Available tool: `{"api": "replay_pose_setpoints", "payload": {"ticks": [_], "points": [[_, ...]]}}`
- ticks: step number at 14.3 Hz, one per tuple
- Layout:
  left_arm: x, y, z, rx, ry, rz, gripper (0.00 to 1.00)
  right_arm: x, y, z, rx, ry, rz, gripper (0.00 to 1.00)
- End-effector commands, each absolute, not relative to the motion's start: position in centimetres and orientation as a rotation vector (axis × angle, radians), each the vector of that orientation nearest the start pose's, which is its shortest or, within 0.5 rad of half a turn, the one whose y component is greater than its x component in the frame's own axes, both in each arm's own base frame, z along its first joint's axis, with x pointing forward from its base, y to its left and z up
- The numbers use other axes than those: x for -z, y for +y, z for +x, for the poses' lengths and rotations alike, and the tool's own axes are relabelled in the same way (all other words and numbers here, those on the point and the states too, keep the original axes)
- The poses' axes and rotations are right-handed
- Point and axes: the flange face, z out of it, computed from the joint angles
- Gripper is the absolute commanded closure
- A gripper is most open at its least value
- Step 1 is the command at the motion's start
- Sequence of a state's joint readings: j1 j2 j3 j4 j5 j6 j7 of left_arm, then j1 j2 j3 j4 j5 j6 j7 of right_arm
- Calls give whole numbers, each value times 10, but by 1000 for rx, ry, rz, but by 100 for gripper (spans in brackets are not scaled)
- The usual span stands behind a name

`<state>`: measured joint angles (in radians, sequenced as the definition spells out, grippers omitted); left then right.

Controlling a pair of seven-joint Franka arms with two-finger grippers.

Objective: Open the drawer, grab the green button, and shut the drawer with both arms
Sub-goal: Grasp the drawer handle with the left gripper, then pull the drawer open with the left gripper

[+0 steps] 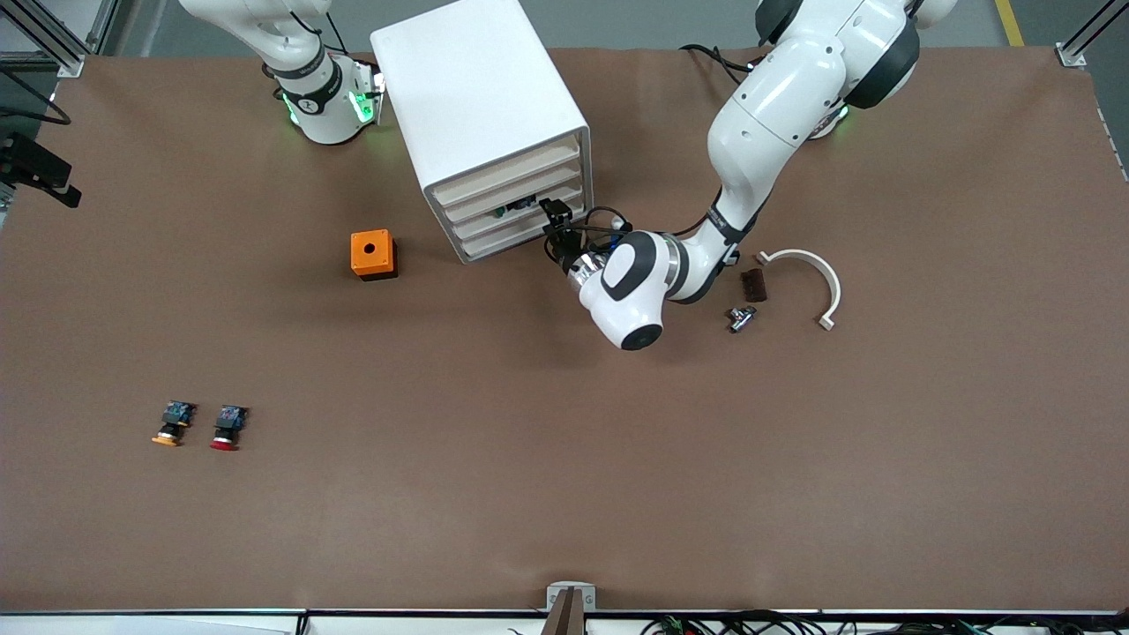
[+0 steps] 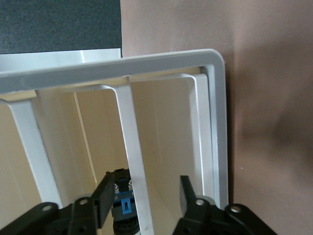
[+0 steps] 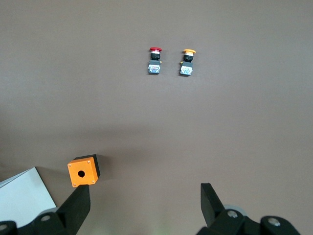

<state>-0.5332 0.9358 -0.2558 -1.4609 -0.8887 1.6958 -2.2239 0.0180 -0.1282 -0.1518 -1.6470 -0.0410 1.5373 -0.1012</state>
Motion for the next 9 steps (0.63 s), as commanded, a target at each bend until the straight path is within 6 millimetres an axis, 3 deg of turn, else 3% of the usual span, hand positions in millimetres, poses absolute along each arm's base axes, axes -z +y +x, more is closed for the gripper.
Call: {"api": "replay_pose_setpoints", "payload": {"ticks": [1,4,6,9], "points": [[-139,-512,420,-1358,-1805,-1236,50,-655,-81,499,34,69,-3140,0],[-136,-512,419,-1358,-1802,-1235,84,-655,-81,499,34,62,-3140,0],[-133,-509,421,-1357,-1806,-1228,100,-656,-81,499,36,57,-3140,0],[-135,-501,432,-1345,-1827,-1238,100,-656,-82,499,36,59,-3140,0]]}}
